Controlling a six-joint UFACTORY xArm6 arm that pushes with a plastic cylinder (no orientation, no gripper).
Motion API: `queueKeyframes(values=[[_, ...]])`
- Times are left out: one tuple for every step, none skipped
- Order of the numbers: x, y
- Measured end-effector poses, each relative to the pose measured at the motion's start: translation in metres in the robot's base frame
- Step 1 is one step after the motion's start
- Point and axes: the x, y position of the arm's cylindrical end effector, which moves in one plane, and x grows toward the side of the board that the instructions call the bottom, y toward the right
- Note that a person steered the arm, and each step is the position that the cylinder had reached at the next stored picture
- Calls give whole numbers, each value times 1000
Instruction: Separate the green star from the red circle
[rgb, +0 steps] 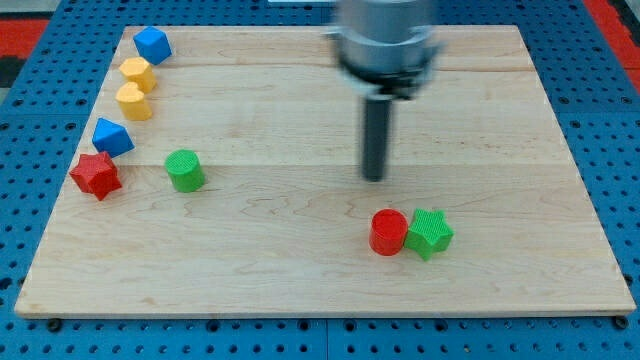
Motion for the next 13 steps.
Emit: queueKeyframes(values=[[41, 75], [89, 75], [103, 38], [102, 2], [76, -25], [50, -34], [48, -35], [79, -26], [67, -69], [37, -81], [30, -80], [78, -72], [107, -97]])
